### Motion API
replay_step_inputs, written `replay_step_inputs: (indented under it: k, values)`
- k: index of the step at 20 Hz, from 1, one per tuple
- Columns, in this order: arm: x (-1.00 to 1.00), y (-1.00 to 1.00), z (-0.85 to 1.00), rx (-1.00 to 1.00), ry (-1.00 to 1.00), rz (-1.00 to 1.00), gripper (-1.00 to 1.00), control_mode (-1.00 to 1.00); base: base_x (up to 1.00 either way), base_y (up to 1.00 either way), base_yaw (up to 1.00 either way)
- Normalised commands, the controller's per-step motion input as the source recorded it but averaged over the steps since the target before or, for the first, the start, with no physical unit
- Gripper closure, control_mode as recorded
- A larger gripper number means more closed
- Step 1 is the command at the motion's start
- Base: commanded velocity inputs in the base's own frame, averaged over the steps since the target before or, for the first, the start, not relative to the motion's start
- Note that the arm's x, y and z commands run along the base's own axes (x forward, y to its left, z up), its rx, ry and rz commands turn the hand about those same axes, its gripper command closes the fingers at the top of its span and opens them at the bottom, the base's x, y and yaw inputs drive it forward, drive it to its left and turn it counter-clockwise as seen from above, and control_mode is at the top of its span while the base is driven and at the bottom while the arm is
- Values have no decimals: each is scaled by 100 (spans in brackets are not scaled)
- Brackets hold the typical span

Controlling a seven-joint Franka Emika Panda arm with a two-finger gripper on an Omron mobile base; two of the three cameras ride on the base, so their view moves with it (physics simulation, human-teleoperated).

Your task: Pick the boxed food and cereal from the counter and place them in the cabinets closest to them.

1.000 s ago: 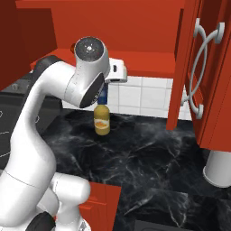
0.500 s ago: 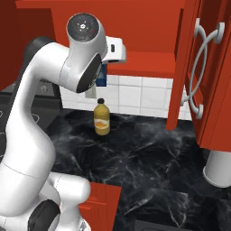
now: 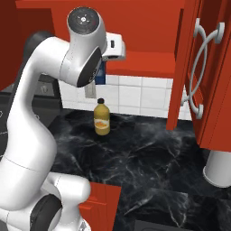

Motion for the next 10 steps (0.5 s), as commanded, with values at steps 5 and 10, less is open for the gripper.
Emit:
replay_step_inputs:
  k: [5,10]
  values:
    - [18,16,0,0,-7,0,100,-100,0,0,0]
    - [23,13,0,0,-8,-4,100,-100,0,0,0]
